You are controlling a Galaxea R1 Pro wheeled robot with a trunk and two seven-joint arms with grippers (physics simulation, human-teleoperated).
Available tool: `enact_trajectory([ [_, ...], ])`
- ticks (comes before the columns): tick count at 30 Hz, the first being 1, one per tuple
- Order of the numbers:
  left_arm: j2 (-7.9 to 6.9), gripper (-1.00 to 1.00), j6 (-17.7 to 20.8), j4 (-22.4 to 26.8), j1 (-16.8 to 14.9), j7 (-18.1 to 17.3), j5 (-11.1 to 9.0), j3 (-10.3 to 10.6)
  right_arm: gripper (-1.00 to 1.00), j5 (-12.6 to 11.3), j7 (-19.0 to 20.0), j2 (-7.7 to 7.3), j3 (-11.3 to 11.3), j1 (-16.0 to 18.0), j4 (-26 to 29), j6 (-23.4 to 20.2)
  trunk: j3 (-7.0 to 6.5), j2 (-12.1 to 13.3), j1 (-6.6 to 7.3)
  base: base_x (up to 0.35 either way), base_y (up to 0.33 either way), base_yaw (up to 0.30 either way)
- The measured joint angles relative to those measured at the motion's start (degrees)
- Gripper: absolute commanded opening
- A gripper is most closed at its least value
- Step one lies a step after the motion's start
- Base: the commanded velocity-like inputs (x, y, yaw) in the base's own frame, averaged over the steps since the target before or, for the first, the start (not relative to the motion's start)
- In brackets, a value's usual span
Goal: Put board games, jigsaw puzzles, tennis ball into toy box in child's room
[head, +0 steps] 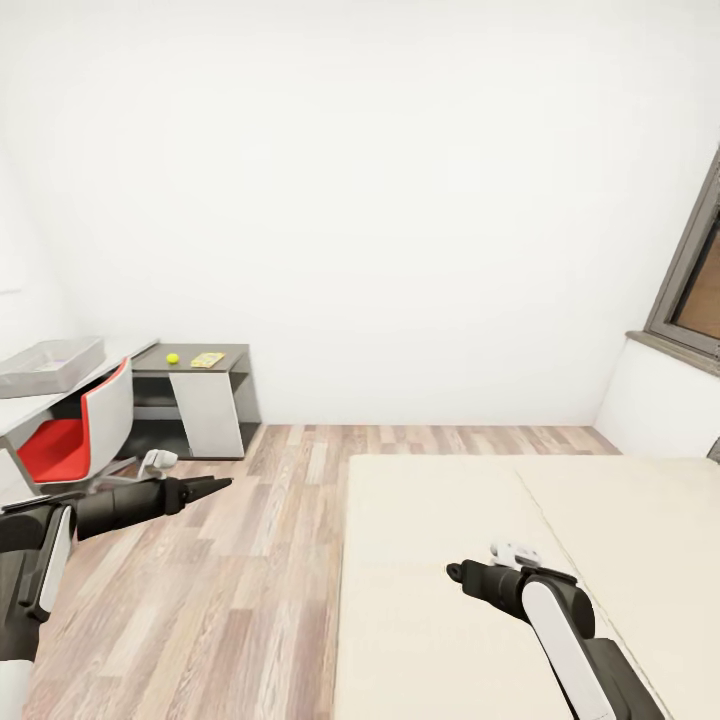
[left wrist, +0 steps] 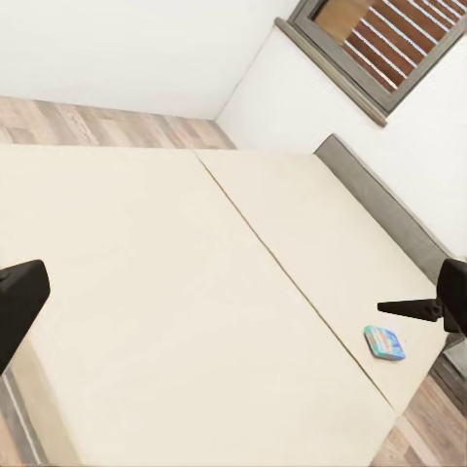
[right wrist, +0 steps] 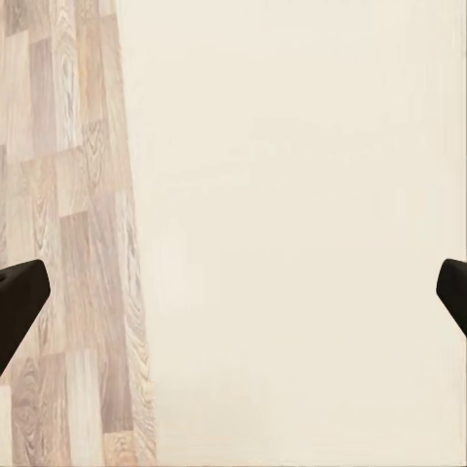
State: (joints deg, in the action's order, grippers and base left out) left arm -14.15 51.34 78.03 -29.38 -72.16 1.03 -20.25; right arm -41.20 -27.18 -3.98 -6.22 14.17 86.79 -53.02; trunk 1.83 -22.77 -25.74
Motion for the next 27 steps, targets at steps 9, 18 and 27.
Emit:
enact_trajectory([
  [9,0.00,1.00,0.00,0.03,0.00,0.01,0.00,0.00,1.00,0.03,0.00,0.04,-0.08,0.00,0.00,0.00,0.01,0.00,0.00,0.000,-0.294,0.000],
  [18,0.00,1.00,0.00,0.06,0.00,-0.03,0.00,0.00,1.00,0.00,0.00,0.06,-0.01,0.00,0.00,0.00,0.53,0.01,0.00,0.000,-0.294,0.000],
  [27,0.00,1.00,0.00,0.07,0.00,-0.06,0.00,0.00,1.00,0.00,0.00,0.07,0.00,0.00,0.00,-0.02,1.34,0.01,0.00,0.000,-0.294,0.000],
])
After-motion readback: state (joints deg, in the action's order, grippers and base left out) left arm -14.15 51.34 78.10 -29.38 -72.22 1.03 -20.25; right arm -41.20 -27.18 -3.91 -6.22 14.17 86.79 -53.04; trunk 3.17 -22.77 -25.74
